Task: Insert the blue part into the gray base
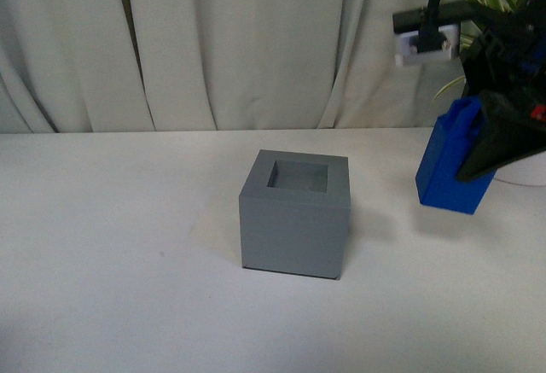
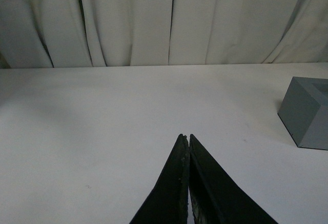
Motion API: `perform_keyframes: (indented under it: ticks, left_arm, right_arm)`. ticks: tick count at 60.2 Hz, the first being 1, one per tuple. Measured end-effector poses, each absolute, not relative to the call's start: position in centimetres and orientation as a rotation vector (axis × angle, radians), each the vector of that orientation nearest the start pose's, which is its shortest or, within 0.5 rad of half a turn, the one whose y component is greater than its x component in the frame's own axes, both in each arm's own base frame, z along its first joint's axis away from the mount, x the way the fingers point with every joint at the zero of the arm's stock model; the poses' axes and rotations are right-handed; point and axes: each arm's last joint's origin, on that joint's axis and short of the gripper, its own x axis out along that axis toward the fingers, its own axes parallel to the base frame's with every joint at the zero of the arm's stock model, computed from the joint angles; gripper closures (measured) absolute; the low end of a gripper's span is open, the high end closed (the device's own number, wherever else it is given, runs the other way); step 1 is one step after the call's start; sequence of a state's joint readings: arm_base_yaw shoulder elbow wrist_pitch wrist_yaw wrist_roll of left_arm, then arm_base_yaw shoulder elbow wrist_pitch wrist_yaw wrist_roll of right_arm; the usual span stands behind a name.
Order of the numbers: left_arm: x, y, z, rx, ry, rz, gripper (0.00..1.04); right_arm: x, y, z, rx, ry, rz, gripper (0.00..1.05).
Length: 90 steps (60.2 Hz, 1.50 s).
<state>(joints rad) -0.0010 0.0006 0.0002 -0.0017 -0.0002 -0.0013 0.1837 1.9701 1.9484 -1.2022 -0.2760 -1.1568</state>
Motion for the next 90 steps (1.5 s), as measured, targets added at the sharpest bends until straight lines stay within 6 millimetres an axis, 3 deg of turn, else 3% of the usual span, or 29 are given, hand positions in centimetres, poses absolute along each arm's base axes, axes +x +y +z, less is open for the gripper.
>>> perform_keyframes:
  ticks: [14, 31, 43, 61, 90]
  left_arm:
    - [9.8, 0.0, 16.3, -0.001, 0.002, -0.001, 1.01]
    - [9.8, 0.0, 16.3, -0.001, 0.002, -0.001, 1.01]
    - [9.8, 0.0, 16.3, -0.001, 0.002, -0.001, 1.01]
    - [9.8, 0.0, 16.3, -0.001, 0.002, -0.001, 1.01]
    - [9.8, 0.0, 16.3, -0.001, 0.002, -0.001, 1.01]
  right_arm:
    - [39.1, 11.3, 33.7, -0.940, 0.761, 1.086, 0.58]
    - [39.7, 16.2, 31.9, -0.961, 0.795, 1.152, 0.58]
    - [40.0, 17.9, 31.4, -0.979, 0.813, 1.161, 0.58]
    - [40.5, 18.8, 30.0, -0.985, 0.857, 1.165, 0.58]
    - [40.9, 18.9, 29.6, -0.981, 0.884, 1.149, 0.58]
